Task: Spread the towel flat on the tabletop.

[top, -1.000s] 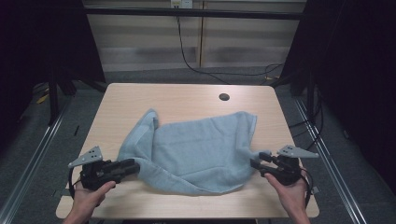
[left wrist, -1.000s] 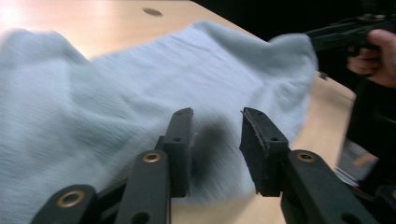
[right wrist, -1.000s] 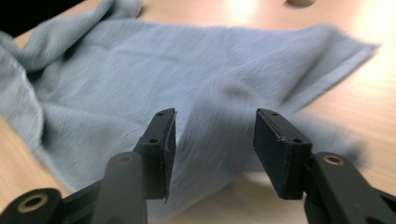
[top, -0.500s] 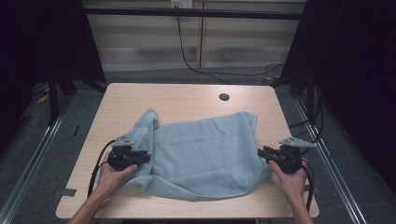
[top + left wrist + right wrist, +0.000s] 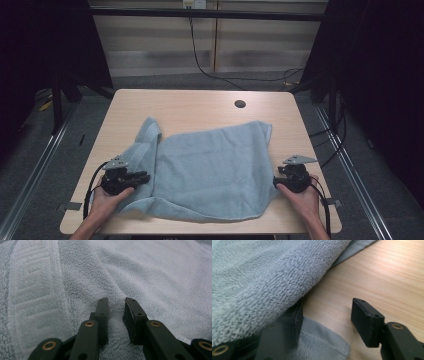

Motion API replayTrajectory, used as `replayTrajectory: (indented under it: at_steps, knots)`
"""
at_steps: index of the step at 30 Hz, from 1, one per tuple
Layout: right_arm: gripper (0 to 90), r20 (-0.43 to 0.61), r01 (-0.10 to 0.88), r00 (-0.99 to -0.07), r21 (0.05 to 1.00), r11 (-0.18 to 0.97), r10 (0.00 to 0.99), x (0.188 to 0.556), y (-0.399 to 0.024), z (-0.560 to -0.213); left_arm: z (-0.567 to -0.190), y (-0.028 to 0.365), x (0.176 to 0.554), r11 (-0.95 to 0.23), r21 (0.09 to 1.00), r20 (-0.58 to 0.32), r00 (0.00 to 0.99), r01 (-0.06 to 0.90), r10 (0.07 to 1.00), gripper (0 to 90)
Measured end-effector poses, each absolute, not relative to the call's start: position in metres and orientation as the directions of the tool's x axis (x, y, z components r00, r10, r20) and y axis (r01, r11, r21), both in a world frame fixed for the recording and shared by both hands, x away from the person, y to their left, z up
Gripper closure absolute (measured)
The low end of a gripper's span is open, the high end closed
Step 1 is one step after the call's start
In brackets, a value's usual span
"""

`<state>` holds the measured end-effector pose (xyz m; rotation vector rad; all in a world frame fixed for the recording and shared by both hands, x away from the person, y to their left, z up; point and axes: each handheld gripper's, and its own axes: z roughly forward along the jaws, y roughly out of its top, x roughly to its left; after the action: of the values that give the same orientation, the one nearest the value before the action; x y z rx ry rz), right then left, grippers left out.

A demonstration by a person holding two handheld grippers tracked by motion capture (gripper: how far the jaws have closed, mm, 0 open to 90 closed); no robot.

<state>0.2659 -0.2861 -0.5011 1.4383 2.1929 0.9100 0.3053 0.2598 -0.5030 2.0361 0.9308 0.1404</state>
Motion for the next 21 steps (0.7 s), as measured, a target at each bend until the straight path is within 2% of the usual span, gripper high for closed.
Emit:
replayTrajectory:
  at_steps: [4, 5, 8, 13, 16, 17, 20, 21]
  knots:
    - [83.0, 0.053, 0.656, -0.475, 0.686, 0.314, 0.878, 0.261, -0.281, -0.499, -0.502, 0.258, 0.304, -0.351, 0.754, -0.221, 0.717, 0.555, 0.661, 70.4]
    - [89.2, 0.051, 0.658, -0.474, 0.683, 0.316, 0.879, 0.260, -0.279, -0.498, -0.502, 0.258, 0.304, -0.351, 0.755, -0.217, 0.716, 0.554, 0.663, 70.2]
    - [90.0, 0.036, 0.659, -0.449, 0.687, 0.305, 0.893, 0.260, -0.285, -0.495, -0.502, 0.258, 0.304, -0.349, 0.751, -0.223, 0.713, 0.561, 0.665, 70.2]
    - [90.0, 0.071, 0.612, -0.334, 0.775, 0.159, 0.940, 0.252, -0.321, -0.473, -0.502, 0.258, 0.301, -0.339, 0.749, -0.231, 0.703, 0.570, 0.673, 70.2]
    - [90.0, 0.139, 0.607, -0.351, 0.786, 0.113, 0.926, 0.243, -0.334, -0.468, -0.502, 0.258, 0.299, -0.336, 0.749, -0.233, 0.701, 0.572, 0.674, 70.1]
    - [86.4, 0.144, 0.617, -0.365, 0.778, 0.123, 0.920, 0.241, -0.333, -0.470, -0.502, 0.258, 0.299, -0.335, 0.747, -0.236, 0.700, 0.574, 0.674, 70.1]
    - [66.3, 0.141, 0.645, -0.399, 0.745, 0.168, 0.906, 0.238, -0.324, -0.483, -0.502, 0.259, 0.298, -0.336, 0.748, -0.234, 0.701, 0.573, 0.674, 70.1]
    - [63.5, 0.154, 0.653, -0.411, 0.737, 0.172, 0.898, 0.239, -0.322, -0.486, -0.502, 0.259, 0.298, -0.339, 0.748, -0.232, 0.703, 0.571, 0.673, 69.9]
